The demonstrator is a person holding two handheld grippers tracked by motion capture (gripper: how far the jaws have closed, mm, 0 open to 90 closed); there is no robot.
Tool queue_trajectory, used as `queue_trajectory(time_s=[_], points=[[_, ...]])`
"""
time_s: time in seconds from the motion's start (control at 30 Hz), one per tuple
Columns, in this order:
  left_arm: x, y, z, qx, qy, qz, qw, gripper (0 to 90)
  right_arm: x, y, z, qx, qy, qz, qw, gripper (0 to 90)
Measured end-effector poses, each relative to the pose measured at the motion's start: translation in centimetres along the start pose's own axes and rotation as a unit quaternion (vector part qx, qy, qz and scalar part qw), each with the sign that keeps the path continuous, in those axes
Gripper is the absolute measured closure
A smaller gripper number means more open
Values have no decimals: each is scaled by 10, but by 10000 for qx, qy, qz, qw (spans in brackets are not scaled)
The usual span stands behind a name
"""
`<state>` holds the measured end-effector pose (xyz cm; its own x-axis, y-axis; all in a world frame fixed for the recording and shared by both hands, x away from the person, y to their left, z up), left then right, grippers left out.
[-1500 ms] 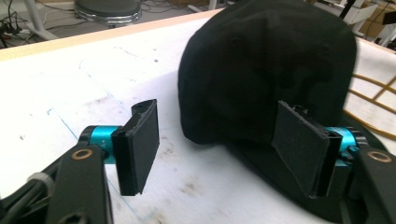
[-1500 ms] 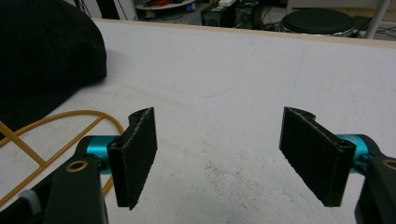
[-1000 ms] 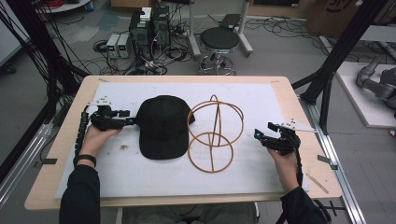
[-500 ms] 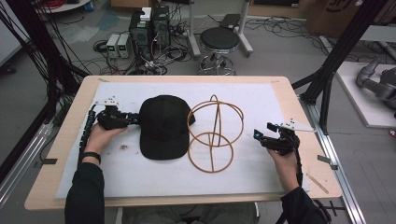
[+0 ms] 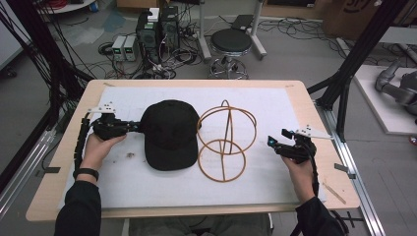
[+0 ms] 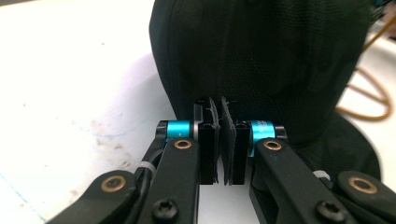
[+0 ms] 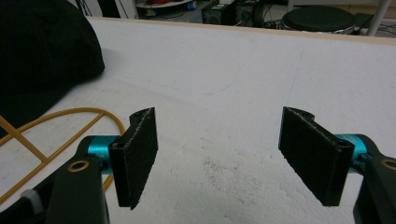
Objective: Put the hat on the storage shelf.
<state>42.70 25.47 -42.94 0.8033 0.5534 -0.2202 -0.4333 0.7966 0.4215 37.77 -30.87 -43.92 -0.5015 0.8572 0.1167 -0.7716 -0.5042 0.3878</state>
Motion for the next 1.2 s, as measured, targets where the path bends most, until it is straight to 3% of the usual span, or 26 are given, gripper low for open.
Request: queue_trajectory(time_s=[0.13, 0.23, 0.3, 0.47, 0.6, 0.7, 1.2], points=[[-10, 9, 9, -263, -280, -11, 9993, 863, 3, 0, 1, -3, 18, 10, 10000, 282], [-13, 14, 10, -391, -323, -41, 9987, 862, 4, -2, 1, 28, 31, 16, 10000, 283], [-16, 16, 8, -557, -241, -148, 9980, 862, 4, -2, 1, 27, 45, 17, 10000, 284], [-21, 24, -4, -374, -132, -78, 9992, 861, 2, -2, 1, 11, 31, -7, 10000, 285], [-29, 32, -23, -133, -214, 2, 9997, 860, 2, -2, 1, 28, 2, -34, 10000, 285], [-27, 32, -29, -123, -193, 18, 9997, 859, 3, -3, 2, 19, 16, -42, 10000, 285], [-22, 29, -41, 104, -216, 122, 9996, 852, 5, -6, 3, 26, 43, -27, 10000, 285]])
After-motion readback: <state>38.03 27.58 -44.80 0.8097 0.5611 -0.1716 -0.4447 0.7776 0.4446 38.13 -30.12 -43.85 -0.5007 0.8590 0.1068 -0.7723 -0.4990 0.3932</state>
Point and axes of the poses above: each handheld gripper's, and its own axes: y roughly backward along the jaws, z roughly out of its top, x roughly to its left, the point moved 4 cm from there along -y, roughly forward along the jaws
